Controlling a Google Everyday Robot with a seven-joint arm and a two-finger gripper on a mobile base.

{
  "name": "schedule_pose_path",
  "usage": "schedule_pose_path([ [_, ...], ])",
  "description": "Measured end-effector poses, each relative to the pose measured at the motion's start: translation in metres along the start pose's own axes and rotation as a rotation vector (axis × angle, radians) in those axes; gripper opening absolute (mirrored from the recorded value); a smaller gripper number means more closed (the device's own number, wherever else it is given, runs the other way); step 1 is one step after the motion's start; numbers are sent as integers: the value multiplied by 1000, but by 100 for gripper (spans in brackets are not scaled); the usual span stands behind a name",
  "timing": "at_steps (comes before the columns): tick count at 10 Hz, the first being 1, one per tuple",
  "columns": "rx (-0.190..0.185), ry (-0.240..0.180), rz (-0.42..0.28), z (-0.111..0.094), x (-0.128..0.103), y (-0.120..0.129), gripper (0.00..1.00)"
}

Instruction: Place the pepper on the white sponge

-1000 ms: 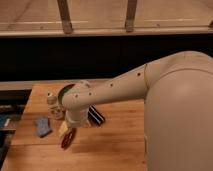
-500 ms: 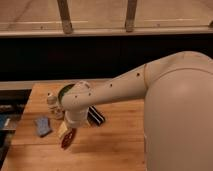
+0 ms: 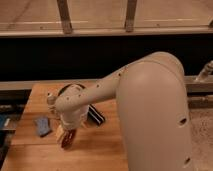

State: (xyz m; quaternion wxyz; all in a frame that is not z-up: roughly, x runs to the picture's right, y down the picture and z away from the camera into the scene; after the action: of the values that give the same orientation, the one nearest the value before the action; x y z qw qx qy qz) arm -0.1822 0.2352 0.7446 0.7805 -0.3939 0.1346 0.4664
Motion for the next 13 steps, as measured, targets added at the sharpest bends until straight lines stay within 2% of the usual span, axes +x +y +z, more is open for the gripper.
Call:
schedule_pose_path([
  [8,-41,58,-12,47,-25,13,80],
  [10,-40,72,2,57,-28,9,80],
  [11,-36,77,4,60,-29,15,78],
  [13,-27,79,2,63,-31,16,60],
])
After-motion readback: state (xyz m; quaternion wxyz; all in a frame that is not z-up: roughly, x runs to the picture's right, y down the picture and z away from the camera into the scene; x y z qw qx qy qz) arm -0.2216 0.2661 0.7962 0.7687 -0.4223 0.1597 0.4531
